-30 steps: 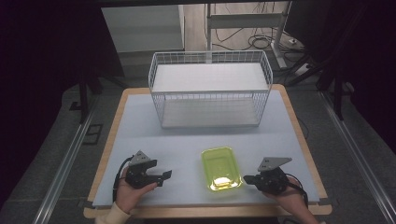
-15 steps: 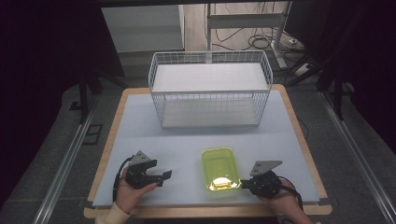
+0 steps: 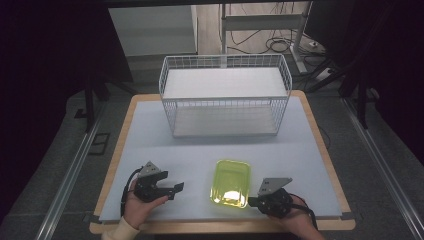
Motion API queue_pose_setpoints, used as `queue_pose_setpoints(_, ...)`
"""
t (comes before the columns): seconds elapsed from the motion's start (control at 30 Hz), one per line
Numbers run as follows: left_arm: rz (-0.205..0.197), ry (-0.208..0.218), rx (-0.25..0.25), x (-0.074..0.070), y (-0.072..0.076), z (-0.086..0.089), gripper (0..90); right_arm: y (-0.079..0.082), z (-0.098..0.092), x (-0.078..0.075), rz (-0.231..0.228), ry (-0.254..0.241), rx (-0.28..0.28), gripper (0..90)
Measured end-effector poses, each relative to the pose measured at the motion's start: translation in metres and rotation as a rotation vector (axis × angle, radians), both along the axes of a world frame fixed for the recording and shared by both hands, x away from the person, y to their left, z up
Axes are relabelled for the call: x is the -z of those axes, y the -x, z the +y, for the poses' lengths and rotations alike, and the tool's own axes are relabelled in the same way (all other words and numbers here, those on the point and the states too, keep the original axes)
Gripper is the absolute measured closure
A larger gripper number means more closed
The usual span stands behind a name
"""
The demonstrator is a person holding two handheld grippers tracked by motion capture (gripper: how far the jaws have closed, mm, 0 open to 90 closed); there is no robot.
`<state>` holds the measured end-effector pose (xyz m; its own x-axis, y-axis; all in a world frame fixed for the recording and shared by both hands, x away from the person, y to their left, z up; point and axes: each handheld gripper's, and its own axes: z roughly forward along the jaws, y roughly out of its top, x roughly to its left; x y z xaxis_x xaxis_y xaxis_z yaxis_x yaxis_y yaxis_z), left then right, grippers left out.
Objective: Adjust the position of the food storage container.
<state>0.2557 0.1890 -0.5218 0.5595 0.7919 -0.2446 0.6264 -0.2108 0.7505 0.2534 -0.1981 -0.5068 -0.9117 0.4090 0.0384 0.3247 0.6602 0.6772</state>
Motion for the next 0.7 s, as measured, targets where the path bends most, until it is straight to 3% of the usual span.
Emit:
queue_pose_setpoints(0.43,0.005,0.007,-0.006,0.0,0.0,0.0,19.9,0.005,0.034,-0.003,-0.041,-0.005,-0.037,89.9)
queue_pose_setpoints(0.7,0.003,0.011,-0.01,0.0,0.0,0.002,19.9,0.007,0.054,0.001,-0.042,-0.001,-0.029,89.9)
